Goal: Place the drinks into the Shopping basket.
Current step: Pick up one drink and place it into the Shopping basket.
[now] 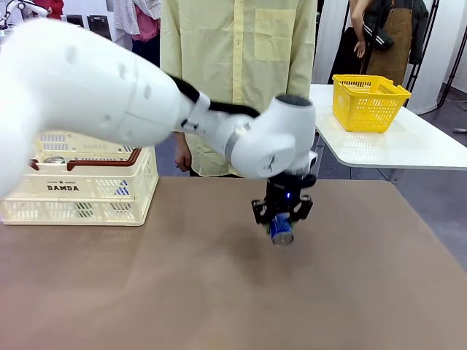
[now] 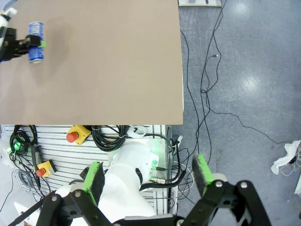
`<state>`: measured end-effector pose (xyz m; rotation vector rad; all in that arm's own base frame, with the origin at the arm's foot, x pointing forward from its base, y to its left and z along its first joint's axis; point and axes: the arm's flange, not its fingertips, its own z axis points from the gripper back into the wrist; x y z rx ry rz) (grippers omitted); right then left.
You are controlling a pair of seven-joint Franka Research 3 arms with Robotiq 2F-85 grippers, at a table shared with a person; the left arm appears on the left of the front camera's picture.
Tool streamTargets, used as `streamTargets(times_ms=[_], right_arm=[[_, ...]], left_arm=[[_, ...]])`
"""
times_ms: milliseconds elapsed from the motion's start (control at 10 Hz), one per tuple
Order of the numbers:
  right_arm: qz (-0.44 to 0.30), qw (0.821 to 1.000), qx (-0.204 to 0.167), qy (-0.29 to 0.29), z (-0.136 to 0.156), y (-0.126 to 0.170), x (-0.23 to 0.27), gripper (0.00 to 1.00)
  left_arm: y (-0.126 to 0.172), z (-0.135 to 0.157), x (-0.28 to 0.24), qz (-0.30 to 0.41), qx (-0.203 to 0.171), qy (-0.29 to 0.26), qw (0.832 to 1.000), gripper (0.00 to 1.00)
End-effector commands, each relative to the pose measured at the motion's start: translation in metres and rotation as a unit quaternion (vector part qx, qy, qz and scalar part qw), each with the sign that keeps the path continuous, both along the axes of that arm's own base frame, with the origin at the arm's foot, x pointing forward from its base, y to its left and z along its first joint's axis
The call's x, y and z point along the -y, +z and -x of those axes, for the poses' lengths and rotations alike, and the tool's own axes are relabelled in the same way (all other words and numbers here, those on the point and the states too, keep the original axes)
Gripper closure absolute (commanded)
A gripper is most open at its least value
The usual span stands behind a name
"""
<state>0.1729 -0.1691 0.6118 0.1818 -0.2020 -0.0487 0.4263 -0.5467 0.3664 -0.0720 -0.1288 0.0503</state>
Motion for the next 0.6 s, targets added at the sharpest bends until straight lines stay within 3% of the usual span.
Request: streamTargets(times_ms=[0,300,400,500], right_arm=[[0.002,1.0,0.002,0.001,-0.001,0.001,-0.002,0.0],[0.002,1.0,0.002,0.001,-0.001,0.001,-0.002,0.0],[0.002,1.0,0.002,0.001,-0.001,0.001,-0.002,0.0],[0.002,1.0,0.002,0.001,-0.001,0.001,-0.002,0.0]], left_arm=[[0.083,0.039,-0.023,0.001,0.011,-0.006,1.0,1.0],[0.162,0.106,-0.05,0.0,0.015,-0.057,0.998,1.0],[0.186,0.134,-0.066,-0.016,0.042,-0.05,0.998,1.0],[0.198,0.158,-0.078,-0.008,0.038,-0.089,0.995,1.0]])
